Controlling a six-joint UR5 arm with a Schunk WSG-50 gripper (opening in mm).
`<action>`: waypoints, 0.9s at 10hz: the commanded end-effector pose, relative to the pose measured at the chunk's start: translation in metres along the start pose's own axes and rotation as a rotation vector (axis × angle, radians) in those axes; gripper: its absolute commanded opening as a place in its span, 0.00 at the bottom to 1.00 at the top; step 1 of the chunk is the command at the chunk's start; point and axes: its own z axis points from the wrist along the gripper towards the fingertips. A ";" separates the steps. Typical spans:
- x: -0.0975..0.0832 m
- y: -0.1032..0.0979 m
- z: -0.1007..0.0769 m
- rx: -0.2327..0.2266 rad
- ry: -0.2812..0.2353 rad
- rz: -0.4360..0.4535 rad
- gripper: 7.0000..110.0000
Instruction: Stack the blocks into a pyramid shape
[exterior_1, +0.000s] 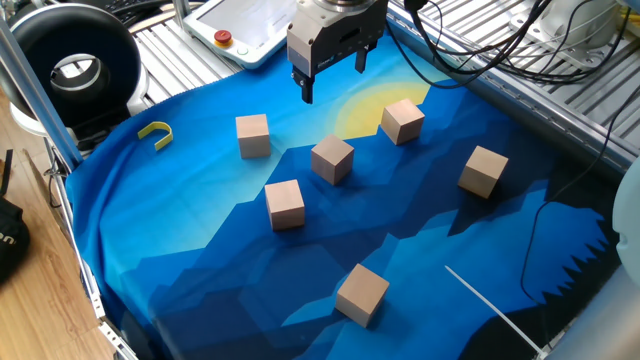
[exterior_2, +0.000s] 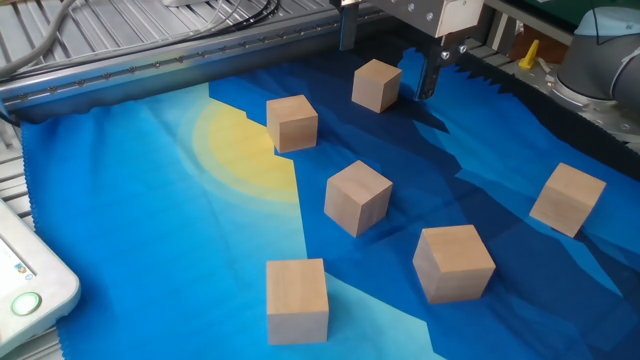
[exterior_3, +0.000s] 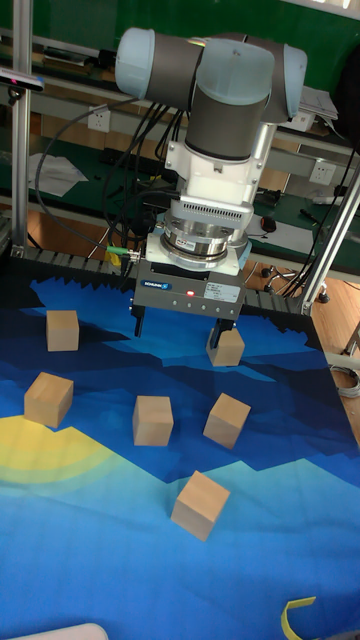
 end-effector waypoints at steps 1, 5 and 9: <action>-0.026 0.041 -0.005 -0.169 -0.087 0.244 0.99; -0.026 0.039 -0.004 -0.162 -0.085 0.242 0.00; -0.025 0.038 -0.004 -0.156 -0.082 0.244 0.00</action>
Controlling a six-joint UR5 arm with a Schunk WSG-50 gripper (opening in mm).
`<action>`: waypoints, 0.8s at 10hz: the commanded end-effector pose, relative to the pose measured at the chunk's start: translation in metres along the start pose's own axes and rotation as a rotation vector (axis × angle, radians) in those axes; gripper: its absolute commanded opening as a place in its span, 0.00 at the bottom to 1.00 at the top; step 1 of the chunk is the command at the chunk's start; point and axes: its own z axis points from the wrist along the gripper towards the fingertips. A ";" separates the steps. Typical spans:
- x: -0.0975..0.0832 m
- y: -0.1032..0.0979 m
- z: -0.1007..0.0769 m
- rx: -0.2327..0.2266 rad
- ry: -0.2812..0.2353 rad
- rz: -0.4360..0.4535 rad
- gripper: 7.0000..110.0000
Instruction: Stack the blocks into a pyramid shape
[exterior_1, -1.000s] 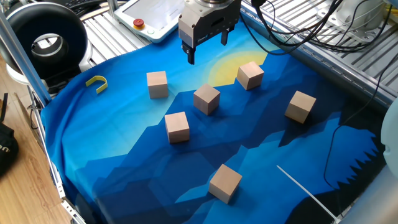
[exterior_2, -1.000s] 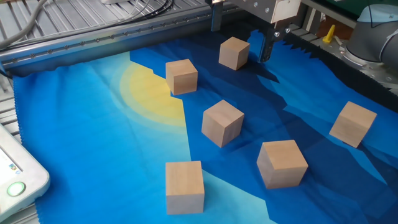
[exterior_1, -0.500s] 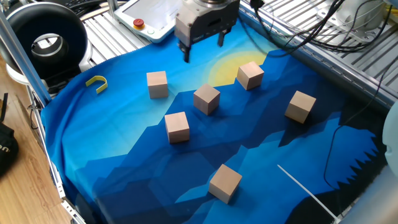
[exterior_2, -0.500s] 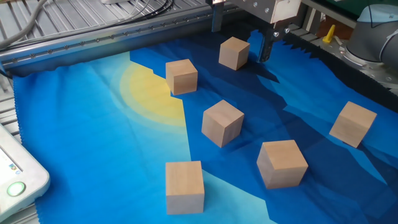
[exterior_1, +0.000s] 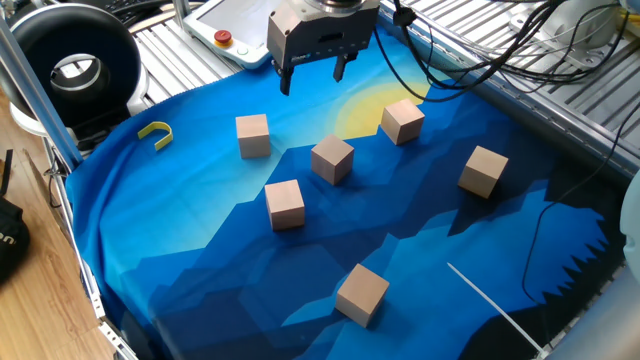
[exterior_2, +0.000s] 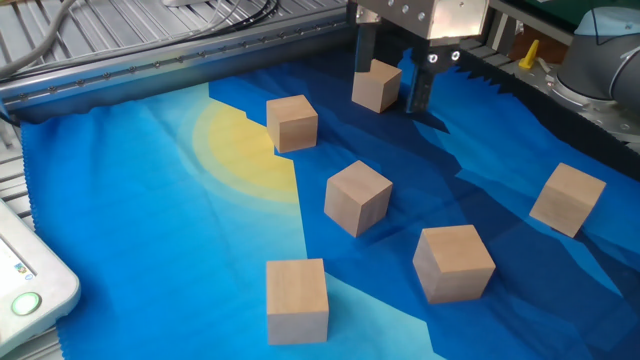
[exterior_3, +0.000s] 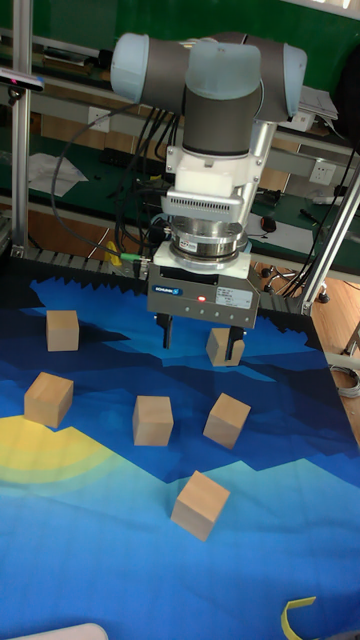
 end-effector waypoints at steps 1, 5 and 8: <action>0.000 0.003 -0.002 -0.015 -0.001 0.021 0.00; 0.002 0.003 -0.001 -0.012 0.010 0.007 0.00; 0.002 0.004 0.000 -0.017 0.009 0.000 0.00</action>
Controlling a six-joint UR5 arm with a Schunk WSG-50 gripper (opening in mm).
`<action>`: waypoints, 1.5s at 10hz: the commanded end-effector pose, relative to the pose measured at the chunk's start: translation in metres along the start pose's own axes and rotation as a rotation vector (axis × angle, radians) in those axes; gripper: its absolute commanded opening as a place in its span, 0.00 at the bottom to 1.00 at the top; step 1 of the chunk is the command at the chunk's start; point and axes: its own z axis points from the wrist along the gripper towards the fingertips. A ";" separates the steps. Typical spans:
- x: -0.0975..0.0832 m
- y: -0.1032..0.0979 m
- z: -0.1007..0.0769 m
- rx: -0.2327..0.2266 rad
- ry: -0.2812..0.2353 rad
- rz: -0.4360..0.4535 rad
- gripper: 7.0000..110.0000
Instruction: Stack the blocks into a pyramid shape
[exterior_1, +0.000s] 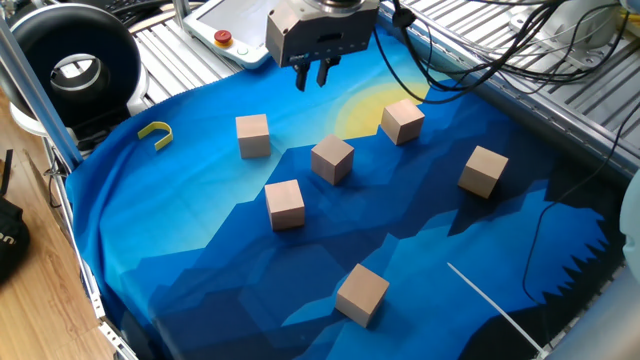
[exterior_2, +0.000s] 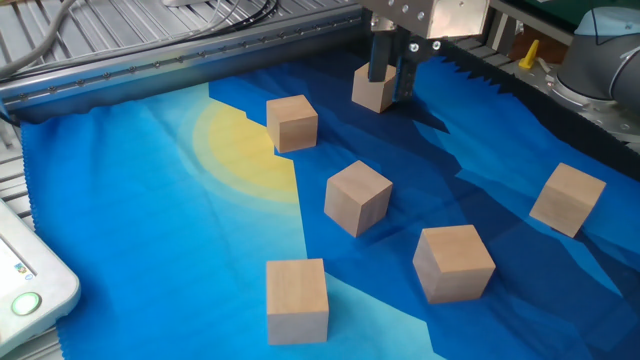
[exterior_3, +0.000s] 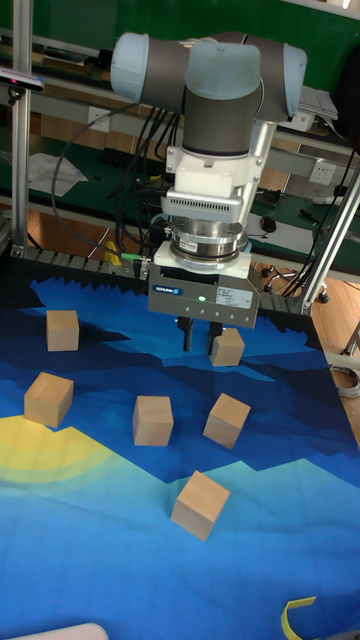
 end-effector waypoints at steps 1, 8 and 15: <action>0.000 0.002 0.000 -0.011 0.001 -0.002 0.00; 0.021 0.009 0.018 -0.023 0.060 -0.106 0.00; 0.089 0.045 0.030 -0.074 0.220 -0.150 0.00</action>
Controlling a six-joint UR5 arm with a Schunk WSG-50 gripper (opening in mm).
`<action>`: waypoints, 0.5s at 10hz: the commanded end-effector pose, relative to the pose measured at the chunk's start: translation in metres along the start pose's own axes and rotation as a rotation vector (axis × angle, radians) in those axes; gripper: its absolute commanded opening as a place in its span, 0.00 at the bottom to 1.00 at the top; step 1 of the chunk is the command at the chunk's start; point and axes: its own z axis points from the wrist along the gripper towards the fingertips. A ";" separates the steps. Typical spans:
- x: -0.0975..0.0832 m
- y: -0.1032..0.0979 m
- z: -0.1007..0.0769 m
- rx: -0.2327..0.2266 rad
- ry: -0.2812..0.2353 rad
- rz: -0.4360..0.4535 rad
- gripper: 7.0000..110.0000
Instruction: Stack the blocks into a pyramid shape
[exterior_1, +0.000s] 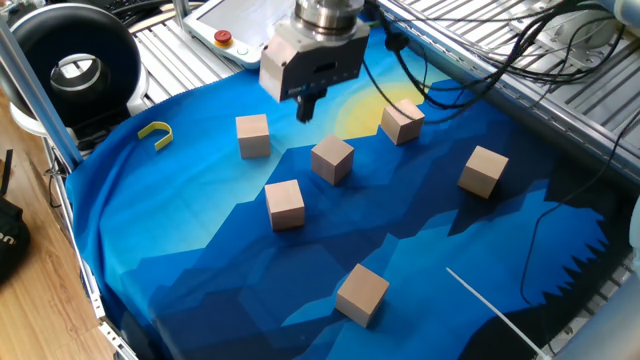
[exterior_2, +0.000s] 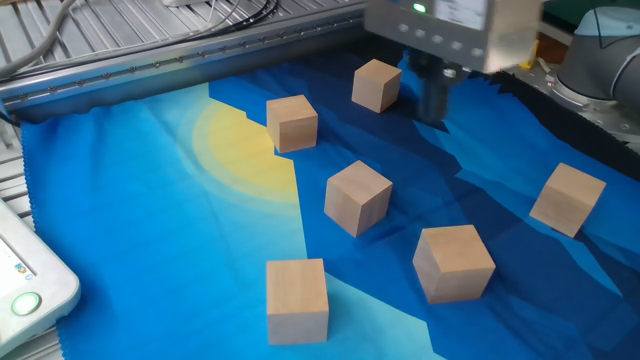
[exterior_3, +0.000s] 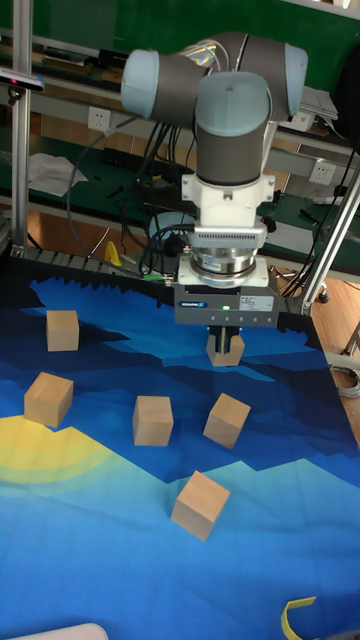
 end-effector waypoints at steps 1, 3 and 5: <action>0.039 0.015 0.012 0.012 0.092 0.009 0.00; 0.035 -0.005 0.012 0.090 0.074 -0.012 0.00; 0.029 -0.008 0.012 0.102 0.053 -0.072 0.00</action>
